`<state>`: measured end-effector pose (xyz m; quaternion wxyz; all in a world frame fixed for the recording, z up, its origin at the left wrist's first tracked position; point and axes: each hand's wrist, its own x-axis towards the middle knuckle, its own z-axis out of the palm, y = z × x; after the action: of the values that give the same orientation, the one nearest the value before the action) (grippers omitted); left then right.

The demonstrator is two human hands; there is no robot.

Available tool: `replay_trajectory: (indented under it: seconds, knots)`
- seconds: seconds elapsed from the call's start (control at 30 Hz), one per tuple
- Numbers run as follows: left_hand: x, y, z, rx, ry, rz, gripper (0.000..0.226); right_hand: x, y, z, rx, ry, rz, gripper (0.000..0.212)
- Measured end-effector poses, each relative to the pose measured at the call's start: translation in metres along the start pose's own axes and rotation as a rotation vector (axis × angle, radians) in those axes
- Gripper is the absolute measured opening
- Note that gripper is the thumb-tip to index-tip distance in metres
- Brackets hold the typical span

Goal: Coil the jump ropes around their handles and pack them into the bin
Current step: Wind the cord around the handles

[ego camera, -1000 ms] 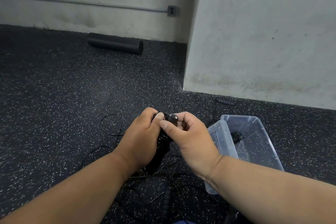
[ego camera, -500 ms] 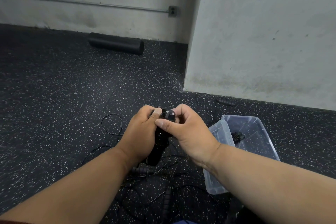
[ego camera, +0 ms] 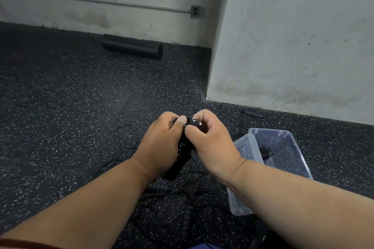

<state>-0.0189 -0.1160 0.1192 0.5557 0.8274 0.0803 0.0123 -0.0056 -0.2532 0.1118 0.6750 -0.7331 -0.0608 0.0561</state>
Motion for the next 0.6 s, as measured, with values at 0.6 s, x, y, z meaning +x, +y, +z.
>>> replay_trajectory:
  seconds: [0.6]
  knots:
    - [0.001, -0.010, -0.008, -0.277, 0.023, -0.107, 0.030, 0.009, -0.010, 0.003, -0.105, -0.088, -0.001, 0.025]
